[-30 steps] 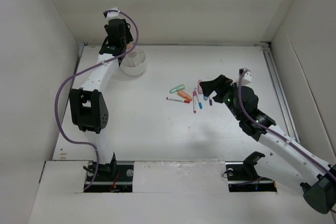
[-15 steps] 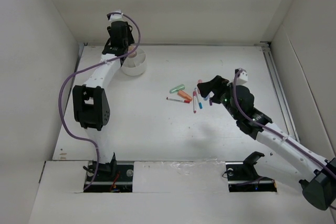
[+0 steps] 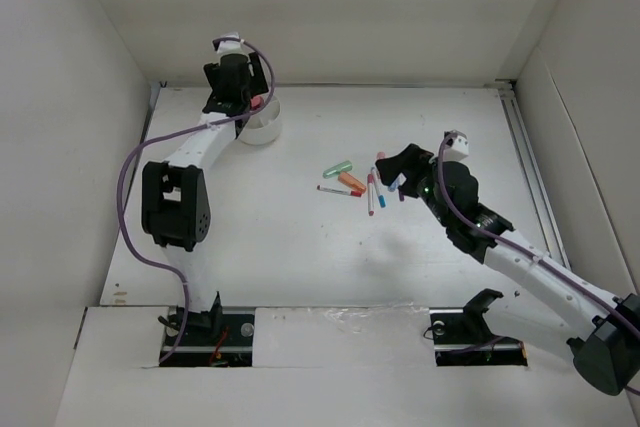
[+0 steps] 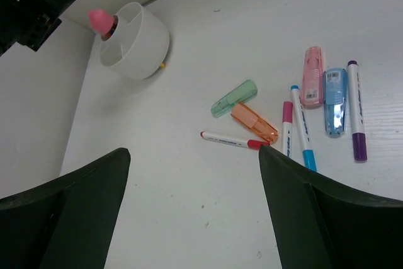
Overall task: Sort the stationery into containers
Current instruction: Grab a piece of stationery with the right arm, then grab a piece of stationery with the left arm
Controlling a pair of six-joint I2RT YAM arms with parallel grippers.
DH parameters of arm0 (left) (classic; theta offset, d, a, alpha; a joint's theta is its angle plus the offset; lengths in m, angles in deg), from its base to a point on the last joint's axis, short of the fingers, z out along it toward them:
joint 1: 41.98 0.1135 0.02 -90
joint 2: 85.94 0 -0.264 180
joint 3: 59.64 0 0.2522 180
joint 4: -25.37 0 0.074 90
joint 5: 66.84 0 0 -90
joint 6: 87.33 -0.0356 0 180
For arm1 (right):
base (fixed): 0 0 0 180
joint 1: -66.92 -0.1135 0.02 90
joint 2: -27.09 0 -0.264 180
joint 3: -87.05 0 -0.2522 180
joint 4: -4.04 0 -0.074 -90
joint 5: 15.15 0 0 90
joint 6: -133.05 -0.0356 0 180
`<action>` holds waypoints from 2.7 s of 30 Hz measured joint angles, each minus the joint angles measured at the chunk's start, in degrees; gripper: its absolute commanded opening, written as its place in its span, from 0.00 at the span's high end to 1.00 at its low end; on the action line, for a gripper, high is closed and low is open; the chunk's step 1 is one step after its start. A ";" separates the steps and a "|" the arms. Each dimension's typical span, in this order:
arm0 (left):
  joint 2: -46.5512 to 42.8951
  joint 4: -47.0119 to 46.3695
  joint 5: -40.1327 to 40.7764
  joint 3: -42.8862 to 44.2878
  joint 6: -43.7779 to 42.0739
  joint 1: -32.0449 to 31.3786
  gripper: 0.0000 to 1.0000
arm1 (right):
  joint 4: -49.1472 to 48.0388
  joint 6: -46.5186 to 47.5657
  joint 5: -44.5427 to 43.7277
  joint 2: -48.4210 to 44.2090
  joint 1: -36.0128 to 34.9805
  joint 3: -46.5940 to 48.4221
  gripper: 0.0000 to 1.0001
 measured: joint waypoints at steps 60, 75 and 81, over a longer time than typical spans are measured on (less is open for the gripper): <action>29.31 9.29 -1.66 18.69 4.83 -36.52 0.69 | 7.96 -9.60 -14.45 -12.57 7.91 -1.81 0.55; 29.75 9.31 -1.77 19.58 4.94 -36.52 0.97 | 7.76 -9.53 -12.81 -11.78 7.91 -1.84 0.54; 29.14 8.68 -3.04 20.33 4.94 -36.50 0.99 | 7.61 -9.53 -12.74 -13.46 7.93 -1.81 0.54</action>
